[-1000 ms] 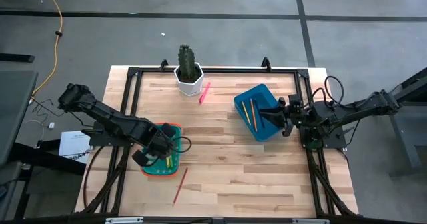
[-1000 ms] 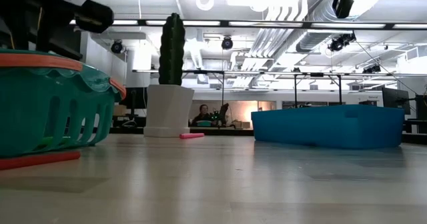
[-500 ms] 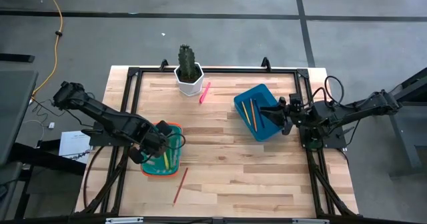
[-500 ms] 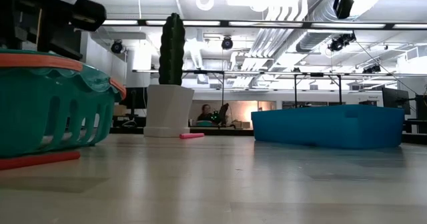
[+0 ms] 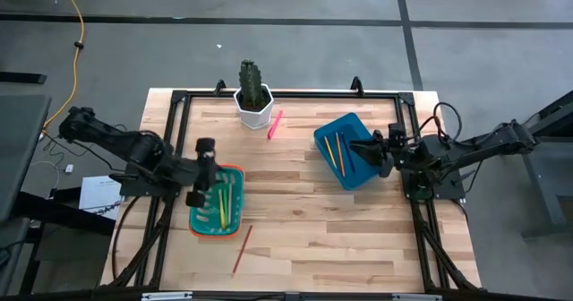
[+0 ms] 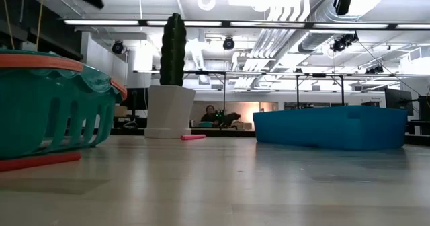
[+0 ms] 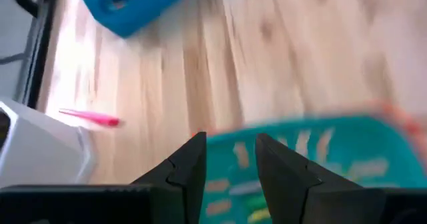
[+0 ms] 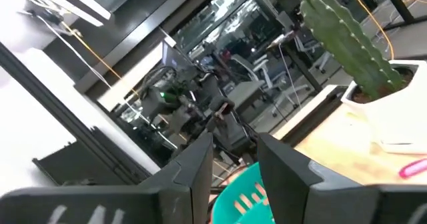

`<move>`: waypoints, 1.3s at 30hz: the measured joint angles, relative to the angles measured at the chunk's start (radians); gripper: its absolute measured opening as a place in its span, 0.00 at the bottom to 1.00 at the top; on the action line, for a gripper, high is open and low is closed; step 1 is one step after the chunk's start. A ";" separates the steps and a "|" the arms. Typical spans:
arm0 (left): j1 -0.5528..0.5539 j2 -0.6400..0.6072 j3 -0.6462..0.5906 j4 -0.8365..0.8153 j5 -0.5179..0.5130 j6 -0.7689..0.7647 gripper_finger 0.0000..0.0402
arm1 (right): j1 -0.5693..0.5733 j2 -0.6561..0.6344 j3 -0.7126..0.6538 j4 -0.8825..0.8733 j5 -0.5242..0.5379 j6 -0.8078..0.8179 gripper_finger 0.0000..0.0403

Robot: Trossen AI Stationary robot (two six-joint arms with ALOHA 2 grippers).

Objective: Sort pens & pencils
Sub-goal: Adjust the green basket on the table

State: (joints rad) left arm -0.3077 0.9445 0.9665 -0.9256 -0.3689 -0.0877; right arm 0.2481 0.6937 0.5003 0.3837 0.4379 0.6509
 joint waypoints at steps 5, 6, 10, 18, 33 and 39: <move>-0.015 -0.039 0.001 0.059 0.015 -0.176 0.29 | 0.000 0.039 0.000 0.034 -0.029 0.033 0.27; -0.029 -0.039 0.001 0.057 0.013 -0.206 0.29 | 0.000 0.047 0.000 0.035 -0.042 0.046 0.27; -0.111 -0.026 0.000 0.038 -0.063 -0.301 0.29 | 0.000 0.073 0.000 0.031 -0.085 0.059 0.27; -0.282 -0.023 0.000 0.013 -0.150 -0.553 0.29 | 0.000 0.080 0.000 0.045 -0.141 0.082 0.27; -0.530 0.060 0.001 -0.317 -0.195 -1.239 0.29 | 0.001 0.261 0.066 0.035 -0.299 0.185 0.27; -0.579 0.064 0.001 -0.381 -0.160 -1.402 0.29 | 0.001 0.312 0.137 0.008 -0.318 0.141 0.27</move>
State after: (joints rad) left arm -0.8862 1.0080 0.9672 -1.3062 -0.5289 -1.4895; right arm 0.2489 1.0060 0.6373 0.3917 0.1196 0.7919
